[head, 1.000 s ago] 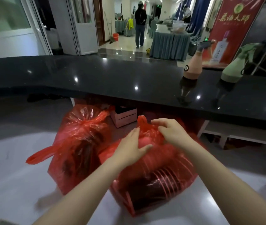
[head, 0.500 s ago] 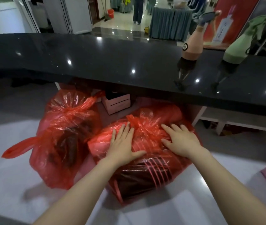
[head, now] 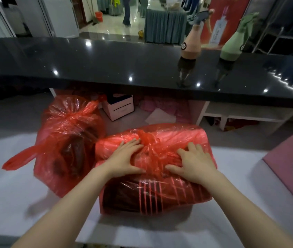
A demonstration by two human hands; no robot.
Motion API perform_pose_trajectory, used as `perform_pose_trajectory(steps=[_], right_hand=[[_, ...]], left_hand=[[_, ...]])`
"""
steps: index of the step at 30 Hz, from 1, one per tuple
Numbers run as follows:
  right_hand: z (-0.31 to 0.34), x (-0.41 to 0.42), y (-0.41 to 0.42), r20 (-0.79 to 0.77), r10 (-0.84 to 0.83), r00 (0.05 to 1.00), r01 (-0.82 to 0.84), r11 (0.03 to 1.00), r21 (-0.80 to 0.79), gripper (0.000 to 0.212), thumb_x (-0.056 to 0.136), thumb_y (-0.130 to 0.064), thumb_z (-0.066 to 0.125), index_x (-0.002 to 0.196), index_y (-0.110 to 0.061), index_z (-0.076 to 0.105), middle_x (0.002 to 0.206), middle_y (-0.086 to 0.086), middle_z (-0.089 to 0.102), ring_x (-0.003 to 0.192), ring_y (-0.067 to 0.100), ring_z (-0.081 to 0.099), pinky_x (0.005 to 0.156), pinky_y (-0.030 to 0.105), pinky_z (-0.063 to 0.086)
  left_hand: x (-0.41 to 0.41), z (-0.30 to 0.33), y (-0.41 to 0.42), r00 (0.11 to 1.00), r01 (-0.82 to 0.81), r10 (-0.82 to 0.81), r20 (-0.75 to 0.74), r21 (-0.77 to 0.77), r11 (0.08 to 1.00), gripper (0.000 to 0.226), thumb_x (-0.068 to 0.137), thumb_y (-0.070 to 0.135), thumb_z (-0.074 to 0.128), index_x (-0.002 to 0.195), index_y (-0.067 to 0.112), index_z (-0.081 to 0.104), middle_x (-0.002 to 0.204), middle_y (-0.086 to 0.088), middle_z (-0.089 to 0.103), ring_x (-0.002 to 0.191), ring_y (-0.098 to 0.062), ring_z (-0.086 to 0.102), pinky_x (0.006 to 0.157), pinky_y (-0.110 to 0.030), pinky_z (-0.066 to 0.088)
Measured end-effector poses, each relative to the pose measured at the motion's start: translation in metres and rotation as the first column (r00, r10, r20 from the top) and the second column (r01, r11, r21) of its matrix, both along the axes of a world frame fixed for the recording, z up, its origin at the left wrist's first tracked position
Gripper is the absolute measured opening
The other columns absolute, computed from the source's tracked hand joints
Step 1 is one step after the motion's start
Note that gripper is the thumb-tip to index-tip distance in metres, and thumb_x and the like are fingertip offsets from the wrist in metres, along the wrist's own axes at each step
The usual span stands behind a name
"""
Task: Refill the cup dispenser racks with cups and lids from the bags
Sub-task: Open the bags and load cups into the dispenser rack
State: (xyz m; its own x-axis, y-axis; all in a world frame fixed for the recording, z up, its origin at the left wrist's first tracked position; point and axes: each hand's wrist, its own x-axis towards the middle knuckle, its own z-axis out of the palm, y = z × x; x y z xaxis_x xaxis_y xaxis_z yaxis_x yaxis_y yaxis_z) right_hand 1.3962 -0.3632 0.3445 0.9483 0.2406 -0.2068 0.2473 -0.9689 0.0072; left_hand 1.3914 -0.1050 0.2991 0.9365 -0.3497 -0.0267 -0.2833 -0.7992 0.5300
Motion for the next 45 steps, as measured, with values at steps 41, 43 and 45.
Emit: perform_pose_trajectory(steps=[41,43,45], right_hand=[[0.030,-0.085,-0.018,0.308,0.113,0.945,-0.172,0.970,0.170,0.027,0.076,-0.034,0.045,0.094,-0.024,0.063,0.082,0.000,0.067,0.084,0.025,0.060,0.098,0.041,0.036],[0.031,-0.089,-0.024,0.276,0.078,0.958,-0.117,0.985,0.128,0.038,0.083,-0.043,0.044,0.114,-0.030,0.059,0.099,-0.003,0.067,0.099,0.022,0.059,0.101,0.040,0.031],[0.032,-0.095,-0.017,0.262,0.099,0.960,-0.123,0.989,0.078,0.053,0.085,-0.061,0.034,0.126,-0.034,0.054,0.113,-0.004,0.060,0.110,0.021,0.053,0.106,0.046,0.028]], left_hand=[[-0.144,0.067,0.019,0.584,-0.551,0.750,-0.312,-0.831,0.083,0.013,0.096,0.013,0.051,0.089,0.011,0.061,0.064,0.002,0.070,0.059,-0.003,0.066,0.059,-0.015,0.049],[-0.144,0.070,0.022,0.562,-0.541,0.763,-0.319,-0.840,0.047,0.018,0.094,0.010,0.050,0.099,0.000,0.065,0.078,-0.008,0.071,0.063,-0.005,0.067,0.054,-0.014,0.050],[-0.146,0.074,0.022,0.566,-0.515,0.786,-0.250,-0.852,0.100,0.022,0.094,0.008,0.050,0.111,0.001,0.062,0.094,-0.010,0.070,0.078,-0.008,0.068,0.069,-0.022,0.056]])
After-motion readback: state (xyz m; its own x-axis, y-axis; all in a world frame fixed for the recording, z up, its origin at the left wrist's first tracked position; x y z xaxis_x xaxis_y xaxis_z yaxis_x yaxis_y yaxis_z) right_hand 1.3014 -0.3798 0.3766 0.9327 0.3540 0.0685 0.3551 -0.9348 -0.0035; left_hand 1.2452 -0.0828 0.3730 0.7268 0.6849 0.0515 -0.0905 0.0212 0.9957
